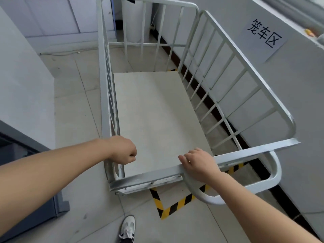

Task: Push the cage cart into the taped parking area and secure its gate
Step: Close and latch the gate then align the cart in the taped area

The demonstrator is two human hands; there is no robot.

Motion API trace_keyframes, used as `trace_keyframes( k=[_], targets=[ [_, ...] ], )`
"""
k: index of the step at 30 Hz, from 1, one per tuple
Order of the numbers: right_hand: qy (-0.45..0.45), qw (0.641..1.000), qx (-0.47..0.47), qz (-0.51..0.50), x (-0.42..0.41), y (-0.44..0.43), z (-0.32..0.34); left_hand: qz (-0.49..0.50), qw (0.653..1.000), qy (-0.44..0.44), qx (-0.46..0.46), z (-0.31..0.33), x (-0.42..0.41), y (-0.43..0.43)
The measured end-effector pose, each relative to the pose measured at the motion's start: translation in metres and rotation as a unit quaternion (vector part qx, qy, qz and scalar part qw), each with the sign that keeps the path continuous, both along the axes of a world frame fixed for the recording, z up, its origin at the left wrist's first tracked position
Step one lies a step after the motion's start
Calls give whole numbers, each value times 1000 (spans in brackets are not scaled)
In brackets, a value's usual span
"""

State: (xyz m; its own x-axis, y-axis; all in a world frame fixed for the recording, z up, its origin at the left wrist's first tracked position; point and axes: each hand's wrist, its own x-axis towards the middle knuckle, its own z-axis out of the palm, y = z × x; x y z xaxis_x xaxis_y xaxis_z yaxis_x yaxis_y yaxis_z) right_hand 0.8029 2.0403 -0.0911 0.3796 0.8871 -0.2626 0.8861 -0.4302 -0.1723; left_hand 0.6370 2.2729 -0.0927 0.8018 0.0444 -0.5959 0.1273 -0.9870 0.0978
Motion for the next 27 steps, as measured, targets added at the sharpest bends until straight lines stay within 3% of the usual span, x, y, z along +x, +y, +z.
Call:
trace_keyframes(
  k=[5, 9, 12, 16, 27],
  targets=[
    [-30, 999, -13, -31, 52, -33, -6, 161, 974, -35, -157, -8, 20, -63],
    [-65, 998, -8, 1, 75, -48, -4, 272, 938, -87, -197, -9, 40, -107],
    [-120, 992, -46, 6, 105, -67, -2, 327, 932, -92, -124, -5, 51, -131],
    [-110, 994, -19, 12, 128, -82, -4, 375, 921, -84, -56, -6, 52, -146],
    [-139, 990, 22, 7, 132, -81, -15, 358, 926, -121, 10, -15, 49, -149]
  ],
)
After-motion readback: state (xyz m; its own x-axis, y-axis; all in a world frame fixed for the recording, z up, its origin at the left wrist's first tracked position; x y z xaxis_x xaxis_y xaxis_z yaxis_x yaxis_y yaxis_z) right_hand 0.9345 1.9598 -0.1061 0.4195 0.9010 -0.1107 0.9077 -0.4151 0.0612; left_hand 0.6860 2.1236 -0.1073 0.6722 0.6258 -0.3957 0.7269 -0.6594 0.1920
